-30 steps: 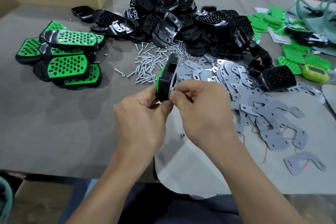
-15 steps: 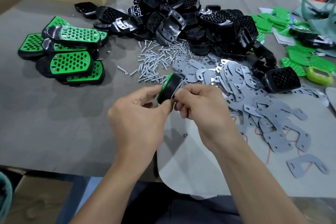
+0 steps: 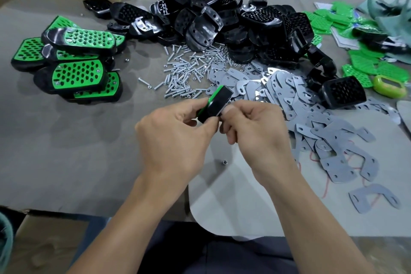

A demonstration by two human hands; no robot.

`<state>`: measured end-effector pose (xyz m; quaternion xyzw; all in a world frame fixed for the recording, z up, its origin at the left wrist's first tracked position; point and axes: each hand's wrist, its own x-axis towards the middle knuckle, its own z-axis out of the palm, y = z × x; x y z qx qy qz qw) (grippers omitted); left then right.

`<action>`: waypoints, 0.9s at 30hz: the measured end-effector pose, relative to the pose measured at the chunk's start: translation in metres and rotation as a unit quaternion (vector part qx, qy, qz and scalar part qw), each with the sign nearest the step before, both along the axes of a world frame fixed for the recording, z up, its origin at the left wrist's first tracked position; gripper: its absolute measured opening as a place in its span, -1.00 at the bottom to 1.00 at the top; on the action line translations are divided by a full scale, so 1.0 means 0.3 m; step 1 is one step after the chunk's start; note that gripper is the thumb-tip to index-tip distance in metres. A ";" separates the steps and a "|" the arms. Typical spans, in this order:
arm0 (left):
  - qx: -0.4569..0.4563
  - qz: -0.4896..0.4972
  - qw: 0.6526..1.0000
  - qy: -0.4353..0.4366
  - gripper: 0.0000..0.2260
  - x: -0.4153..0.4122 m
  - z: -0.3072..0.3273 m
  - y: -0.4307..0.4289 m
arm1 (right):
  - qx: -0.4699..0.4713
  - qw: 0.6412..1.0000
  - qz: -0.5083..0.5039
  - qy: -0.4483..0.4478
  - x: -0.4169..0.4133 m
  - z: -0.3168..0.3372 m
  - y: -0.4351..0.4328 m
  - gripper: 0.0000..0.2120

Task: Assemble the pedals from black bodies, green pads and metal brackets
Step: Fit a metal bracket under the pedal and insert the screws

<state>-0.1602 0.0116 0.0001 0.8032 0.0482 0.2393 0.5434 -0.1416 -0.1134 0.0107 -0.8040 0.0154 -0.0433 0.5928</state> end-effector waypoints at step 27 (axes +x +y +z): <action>0.020 -0.027 0.999 -0.019 -0.60 0.015 -0.014 -0.010 | 0.066 0.997 -0.027 0.037 -0.002 -0.004 0.008 -0.79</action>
